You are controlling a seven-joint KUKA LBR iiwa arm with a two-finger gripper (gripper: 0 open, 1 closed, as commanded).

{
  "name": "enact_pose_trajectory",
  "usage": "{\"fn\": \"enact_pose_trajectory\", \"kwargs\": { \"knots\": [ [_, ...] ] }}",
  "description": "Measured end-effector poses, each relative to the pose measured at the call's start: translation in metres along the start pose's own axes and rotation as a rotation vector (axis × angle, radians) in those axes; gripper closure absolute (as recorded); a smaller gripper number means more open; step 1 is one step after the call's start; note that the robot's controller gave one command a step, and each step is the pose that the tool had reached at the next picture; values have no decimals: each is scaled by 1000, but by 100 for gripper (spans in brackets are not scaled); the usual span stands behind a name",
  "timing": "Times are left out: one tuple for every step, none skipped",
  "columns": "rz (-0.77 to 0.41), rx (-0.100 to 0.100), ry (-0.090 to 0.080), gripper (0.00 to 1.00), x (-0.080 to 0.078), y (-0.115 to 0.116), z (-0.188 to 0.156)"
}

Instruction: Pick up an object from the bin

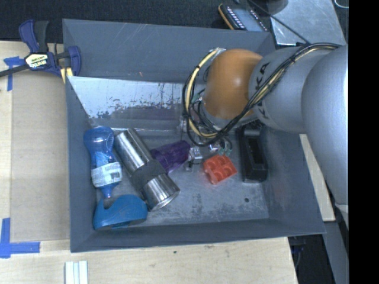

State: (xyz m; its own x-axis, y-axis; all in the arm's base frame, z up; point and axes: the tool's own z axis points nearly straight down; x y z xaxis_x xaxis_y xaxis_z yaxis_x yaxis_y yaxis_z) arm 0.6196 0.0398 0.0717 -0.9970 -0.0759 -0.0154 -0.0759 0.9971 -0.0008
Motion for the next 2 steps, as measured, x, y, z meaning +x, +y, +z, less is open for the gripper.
{"fn": "enact_pose_trajectory", "kwargs": {
  "knots": [
    [428,0,0,0,3,10,1],
    [73,1,-4,0,-1,14,1]
  ]
}}
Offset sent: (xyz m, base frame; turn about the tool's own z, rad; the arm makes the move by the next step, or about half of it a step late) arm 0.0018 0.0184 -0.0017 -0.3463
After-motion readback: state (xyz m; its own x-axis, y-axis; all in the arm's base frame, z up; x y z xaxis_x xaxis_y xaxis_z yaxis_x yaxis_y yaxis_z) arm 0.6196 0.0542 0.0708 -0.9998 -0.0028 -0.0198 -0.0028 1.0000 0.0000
